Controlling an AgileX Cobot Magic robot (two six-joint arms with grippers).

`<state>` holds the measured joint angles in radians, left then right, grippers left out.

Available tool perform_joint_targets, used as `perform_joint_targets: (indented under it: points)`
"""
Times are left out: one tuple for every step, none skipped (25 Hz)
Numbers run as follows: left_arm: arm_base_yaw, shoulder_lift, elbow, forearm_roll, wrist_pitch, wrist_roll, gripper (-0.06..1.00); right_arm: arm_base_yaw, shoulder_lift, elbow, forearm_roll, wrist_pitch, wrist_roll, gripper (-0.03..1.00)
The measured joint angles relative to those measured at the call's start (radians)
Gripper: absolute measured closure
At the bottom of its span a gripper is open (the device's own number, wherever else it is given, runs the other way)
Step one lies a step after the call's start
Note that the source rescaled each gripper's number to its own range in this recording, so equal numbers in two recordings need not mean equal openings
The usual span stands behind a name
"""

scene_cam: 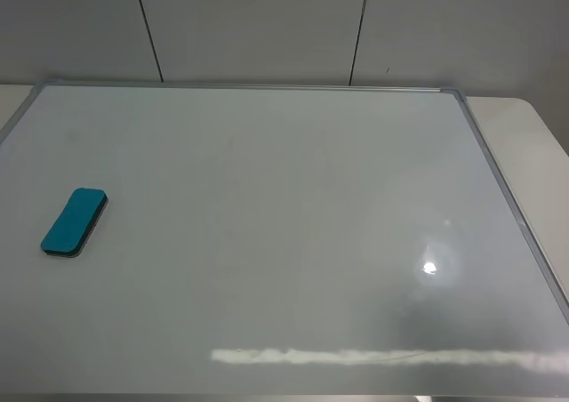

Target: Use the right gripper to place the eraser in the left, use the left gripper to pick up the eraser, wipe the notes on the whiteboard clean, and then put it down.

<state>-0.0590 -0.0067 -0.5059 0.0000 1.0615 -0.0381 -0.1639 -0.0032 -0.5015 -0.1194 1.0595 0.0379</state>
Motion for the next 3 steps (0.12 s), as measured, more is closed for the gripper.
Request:
perform_joint_targets:
  points:
    - [0.0,0.0,0.0,0.0,0.0,0.0,0.06,0.0,0.0,0.0,0.0,0.0,0.0,-0.03]
    - [0.0,0.0,0.0,0.0,0.0,0.0,0.06,0.0,0.0,0.0,0.0,0.0,0.0,-0.03]
    - [0.0,0.0,0.0,0.0,0.0,0.0,0.06,0.0,0.0,0.0,0.0,0.0,0.0,-0.03]
